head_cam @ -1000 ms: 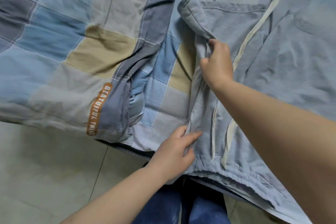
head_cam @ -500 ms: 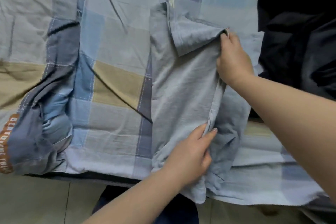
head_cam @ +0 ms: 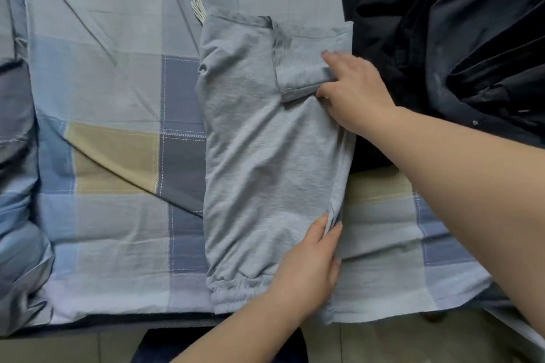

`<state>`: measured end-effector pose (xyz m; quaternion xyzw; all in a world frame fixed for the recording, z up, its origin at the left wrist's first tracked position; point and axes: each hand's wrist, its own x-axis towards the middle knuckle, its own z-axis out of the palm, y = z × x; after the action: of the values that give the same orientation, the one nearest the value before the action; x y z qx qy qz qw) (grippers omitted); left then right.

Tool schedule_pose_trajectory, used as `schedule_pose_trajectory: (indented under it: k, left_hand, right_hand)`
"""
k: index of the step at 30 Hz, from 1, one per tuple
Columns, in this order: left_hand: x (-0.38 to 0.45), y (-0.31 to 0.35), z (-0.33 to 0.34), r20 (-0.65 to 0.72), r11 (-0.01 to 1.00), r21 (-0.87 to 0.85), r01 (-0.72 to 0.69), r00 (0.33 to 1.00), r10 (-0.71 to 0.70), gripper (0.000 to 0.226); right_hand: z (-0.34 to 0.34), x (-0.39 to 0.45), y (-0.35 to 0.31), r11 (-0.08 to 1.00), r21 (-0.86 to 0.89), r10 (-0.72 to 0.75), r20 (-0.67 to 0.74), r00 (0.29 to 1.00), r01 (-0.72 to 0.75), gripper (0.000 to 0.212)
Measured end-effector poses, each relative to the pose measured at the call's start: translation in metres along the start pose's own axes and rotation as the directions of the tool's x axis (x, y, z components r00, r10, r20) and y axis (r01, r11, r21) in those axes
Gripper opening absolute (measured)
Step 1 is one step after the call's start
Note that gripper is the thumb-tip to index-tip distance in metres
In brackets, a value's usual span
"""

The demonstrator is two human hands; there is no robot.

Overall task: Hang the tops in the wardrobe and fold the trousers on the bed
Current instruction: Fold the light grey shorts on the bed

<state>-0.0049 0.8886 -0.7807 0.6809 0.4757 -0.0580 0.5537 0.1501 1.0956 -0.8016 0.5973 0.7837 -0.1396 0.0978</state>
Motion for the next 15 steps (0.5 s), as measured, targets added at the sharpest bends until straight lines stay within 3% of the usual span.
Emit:
schedule_pose_trajectory:
  k: [2, 3, 5, 7, 8, 10, 12, 13, 15]
  left_hand:
    - [0.003, -0.001, 0.003, 0.007, 1.000, 0.012, 0.000, 1.000, 0.000, 0.058]
    - [0.004, -0.001, 0.004, 0.006, 1.000, 0.013, -0.001, 1.000, 0.001, 0.059]
    - [0.006, -0.001, 0.008, -0.003, 1.000, 0.007, -0.004, 1.000, 0.004, 0.060]
    - [0.007, -0.001, 0.012, -0.016, 1.000, -0.006, -0.007, 1.000, 0.007, 0.061]
    - [0.007, -0.002, 0.013, -0.020, 1.000, -0.013, -0.007, 1.000, 0.007, 0.061]
    - [0.008, -0.003, 0.016, -0.022, 1.000, -0.013, -0.008, 1.000, 0.008, 0.063]
    - [0.006, -0.007, 0.018, -0.016, 0.999, -0.033, -0.023, 1.000, 0.023, 0.064]
    - [0.005, -0.010, 0.018, -0.017, 0.998, -0.059, -0.035, 0.999, 0.034, 0.064]
    - [0.001, -0.016, 0.015, -0.047, 0.993, -0.109, -0.048, 0.998, 0.043, 0.061]
  right_hand:
    - [0.000, 0.012, -0.003, 0.985, -0.139, -0.090, 0.080, 0.993, 0.101, 0.033]
    - [0.000, 0.018, -0.006, 0.987, -0.126, -0.093, 0.090, 0.992, 0.104, 0.036]
    - [-0.006, 0.028, -0.014, 0.993, 0.114, -0.037, -0.031, 0.999, 0.040, 0.040]
    - [-0.016, 0.036, -0.014, 0.913, 0.404, 0.152, -0.205, 0.967, -0.058, 0.041]
    - [-0.020, 0.041, -0.010, 0.851, 0.508, 0.276, -0.221, 0.935, -0.132, 0.043]
    - [-0.021, 0.049, 0.008, 0.696, 0.635, 0.468, -0.047, 0.883, -0.335, 0.046]
    - [-0.015, 0.046, 0.025, 0.584, 0.639, 0.499, 0.205, 0.842, -0.501, 0.045]
    - [-0.011, 0.041, 0.029, 0.555, 0.644, 0.472, 0.278, 0.837, -0.527, 0.044]
    - [-0.003, 0.024, 0.029, 0.501, 0.713, 0.431, 0.286, 0.856, -0.491, 0.044]
